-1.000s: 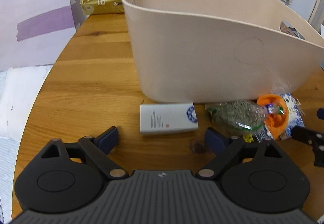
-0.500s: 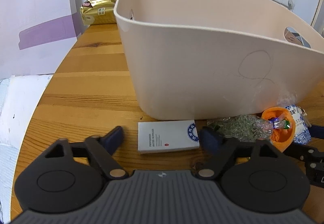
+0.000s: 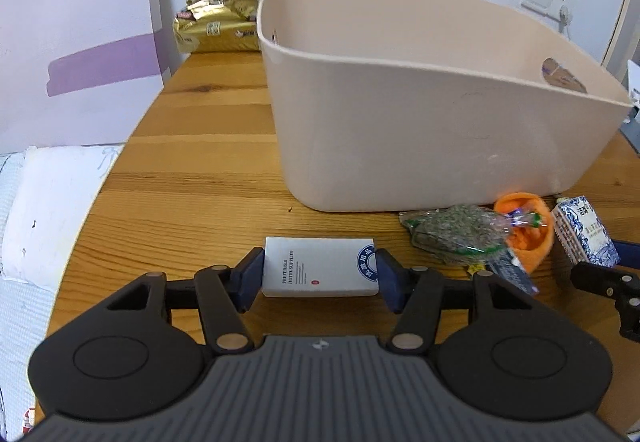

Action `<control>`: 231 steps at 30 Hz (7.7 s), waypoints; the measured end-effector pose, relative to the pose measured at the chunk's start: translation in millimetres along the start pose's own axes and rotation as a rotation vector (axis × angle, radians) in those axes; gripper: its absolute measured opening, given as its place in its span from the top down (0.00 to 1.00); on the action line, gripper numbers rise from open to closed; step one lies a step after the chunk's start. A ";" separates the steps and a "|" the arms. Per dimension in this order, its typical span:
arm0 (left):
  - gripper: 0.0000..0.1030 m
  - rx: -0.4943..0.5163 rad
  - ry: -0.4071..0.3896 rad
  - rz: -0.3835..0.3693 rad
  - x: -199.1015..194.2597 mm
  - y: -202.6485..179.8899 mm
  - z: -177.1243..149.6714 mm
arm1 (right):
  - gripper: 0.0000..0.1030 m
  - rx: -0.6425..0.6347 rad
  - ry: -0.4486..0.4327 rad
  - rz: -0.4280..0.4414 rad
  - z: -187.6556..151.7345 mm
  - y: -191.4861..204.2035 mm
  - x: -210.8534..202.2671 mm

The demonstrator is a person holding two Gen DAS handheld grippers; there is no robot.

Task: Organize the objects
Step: 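Grasp the white card box with left tool while right tool grasps the blue-and-white tea box, then release the white box into the basket with left tool while right tool releases the tea box, then grasp the green snack bag with left tool while right tool grasps the figurine keychain, then drop the snack bag into the basket with left tool while right tool drops the keychain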

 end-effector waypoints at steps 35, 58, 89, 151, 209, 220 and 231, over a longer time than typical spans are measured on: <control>0.41 0.088 -0.244 -0.018 -37.4 -58.7 105.2 | 0.59 -0.022 -0.333 -0.136 116.7 -64.0 -62.6; 0.27 0.096 -0.100 -0.025 24.3 -72.4 104.4 | 0.44 -0.033 -0.166 -0.099 118.1 -55.5 15.4; 0.06 0.126 -0.033 -0.047 -24.6 -50.5 19.2 | 0.04 0.021 -0.071 -0.133 17.3 -54.8 -25.9; 0.62 0.120 0.057 -0.162 24.7 -64.2 -5.7 | 0.87 -0.039 0.021 -0.047 -6.4 -21.8 30.2; 0.62 0.211 -0.130 -0.036 16.6 -95.0 121.6 | 0.87 -0.106 -0.318 -0.200 140.9 -61.9 -16.4; 0.62 0.233 0.029 0.005 57.1 -90.4 104.5 | 0.87 -0.146 -0.103 -0.073 134.6 -48.6 50.6; 0.29 0.164 0.057 -0.009 53.4 -84.8 111.4 | 0.36 -0.130 -0.064 -0.068 132.0 -49.2 53.5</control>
Point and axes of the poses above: each gripper's, at about its wrist camera, not at the fingertips, and x roughly the way its jaws point, y to its left, z to its top, the point moved 7 cm from there along x, roughly the way its jaws point, and after that the axes turned 12 degrees about -x, right-handed, at the moved point
